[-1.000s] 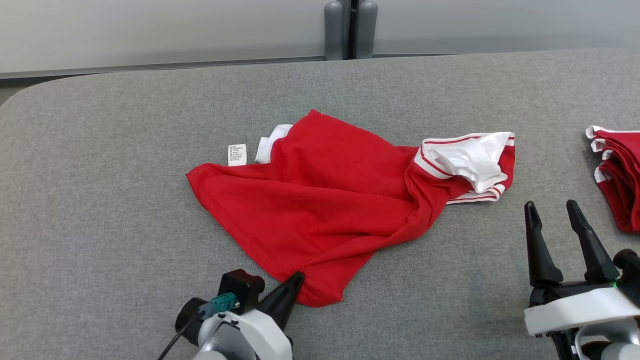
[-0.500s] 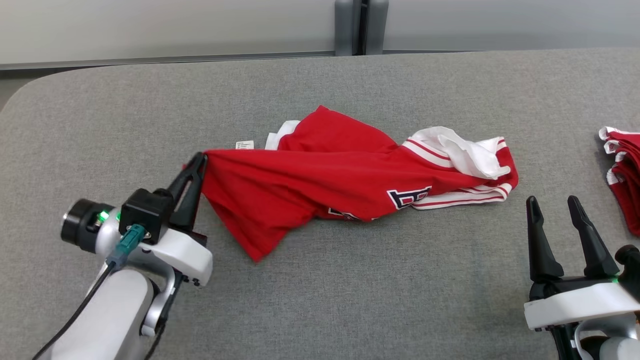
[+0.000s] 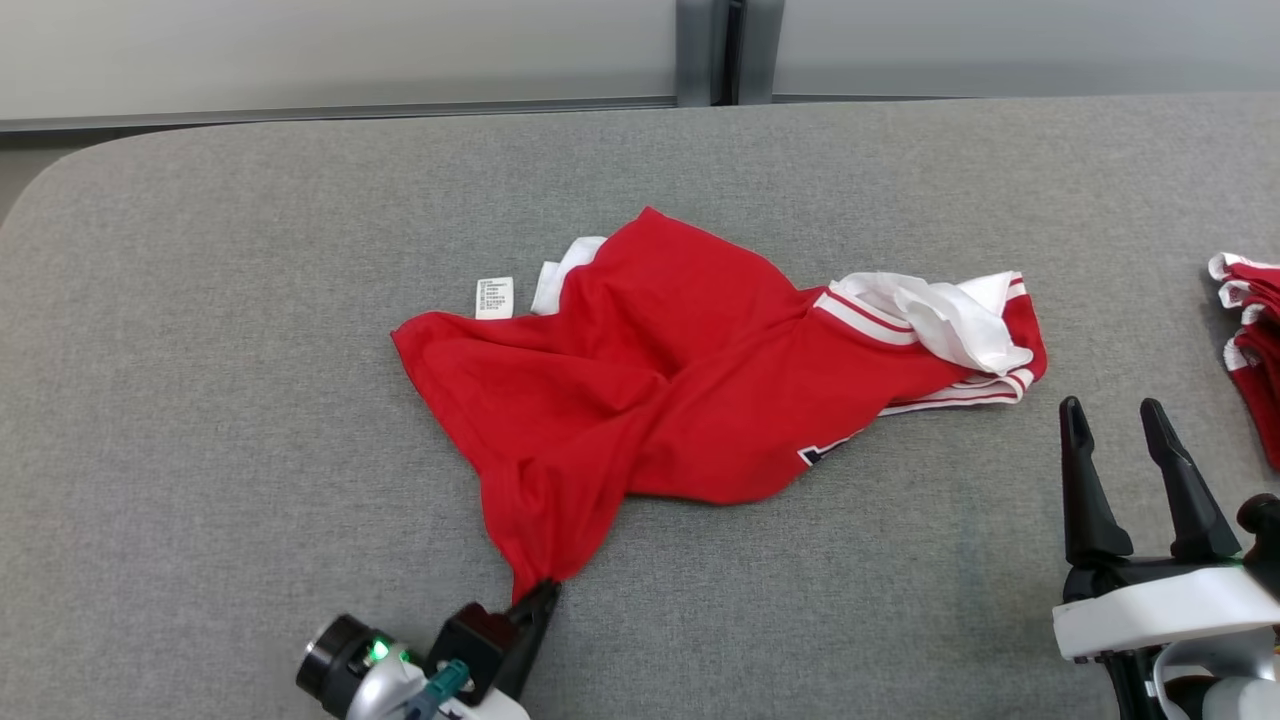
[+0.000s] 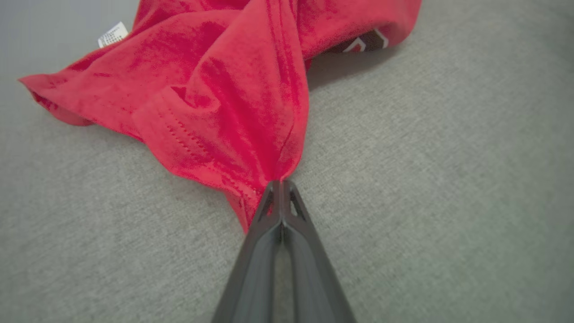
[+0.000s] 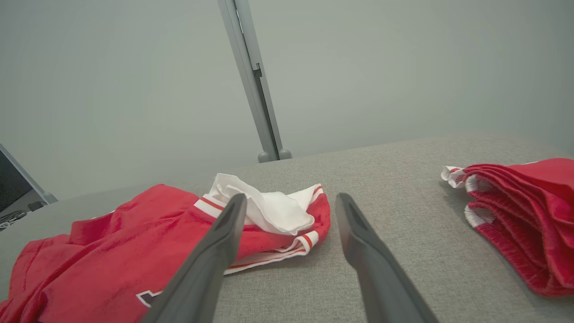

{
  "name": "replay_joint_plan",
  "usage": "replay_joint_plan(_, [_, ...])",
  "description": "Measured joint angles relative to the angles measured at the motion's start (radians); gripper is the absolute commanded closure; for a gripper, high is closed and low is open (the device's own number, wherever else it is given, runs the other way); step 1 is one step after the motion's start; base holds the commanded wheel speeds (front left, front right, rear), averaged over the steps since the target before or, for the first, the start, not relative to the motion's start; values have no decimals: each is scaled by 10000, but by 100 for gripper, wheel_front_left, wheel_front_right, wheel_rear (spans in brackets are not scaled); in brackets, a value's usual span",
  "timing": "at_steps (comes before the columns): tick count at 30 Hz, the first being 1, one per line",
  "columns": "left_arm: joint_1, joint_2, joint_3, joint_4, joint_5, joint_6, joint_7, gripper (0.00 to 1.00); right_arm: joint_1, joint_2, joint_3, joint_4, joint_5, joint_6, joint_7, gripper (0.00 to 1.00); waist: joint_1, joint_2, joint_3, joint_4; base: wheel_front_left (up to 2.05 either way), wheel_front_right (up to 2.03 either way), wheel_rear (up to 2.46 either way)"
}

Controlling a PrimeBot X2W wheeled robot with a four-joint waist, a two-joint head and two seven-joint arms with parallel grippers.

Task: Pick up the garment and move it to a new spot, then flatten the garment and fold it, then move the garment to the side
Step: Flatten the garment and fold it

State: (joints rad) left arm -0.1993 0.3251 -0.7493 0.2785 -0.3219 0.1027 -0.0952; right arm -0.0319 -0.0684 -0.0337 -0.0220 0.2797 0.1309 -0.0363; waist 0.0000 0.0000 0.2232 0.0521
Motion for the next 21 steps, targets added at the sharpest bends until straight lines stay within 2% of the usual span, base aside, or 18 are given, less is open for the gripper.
replay_joint_plan(5, [188, -339, 75, 556, -468, -44, -40, 100, -81, -10, -61, -6, -2, 0, 56, 0, 0, 0, -43, 142, 0, 0, 0])
replay_joint_plan(6, [237, -389, 163, 612, -550, -10, -192, 80, -81, -10, -61, -17, -2, 0, 58, 0, 0, 0, -63, 160, 0, 0, 0])
replay_joint_plan(7, [278, -431, 247, 665, -625, 17, -316, 4, -80, -12, -69, -29, -2, 0, 59, 0, 0, 0, -85, 180, 0, 0, 0])
replay_joint_plan(8, [301, -485, 343, 677, -729, 40, -500, 0, -80, -13, -75, -56, -4, 0, 69, 0, 0, 0, -109, 199, 0, 0, 0])
replay_joint_plan(13, [396, -642, 1149, 109, -1290, 174, -1386, 0, -45, -31, -94, -347, -10, 0, 165, 0, 0, 0, -317, 263, 0, 0, 0])
replay_joint_plan(21, [788, -504, 2644, -1262, -1643, 395, -1651, 0, 250, -29, -201, -853, -186, 0, 456, 0, 0, 0, -776, 370, 0, 0, 0])
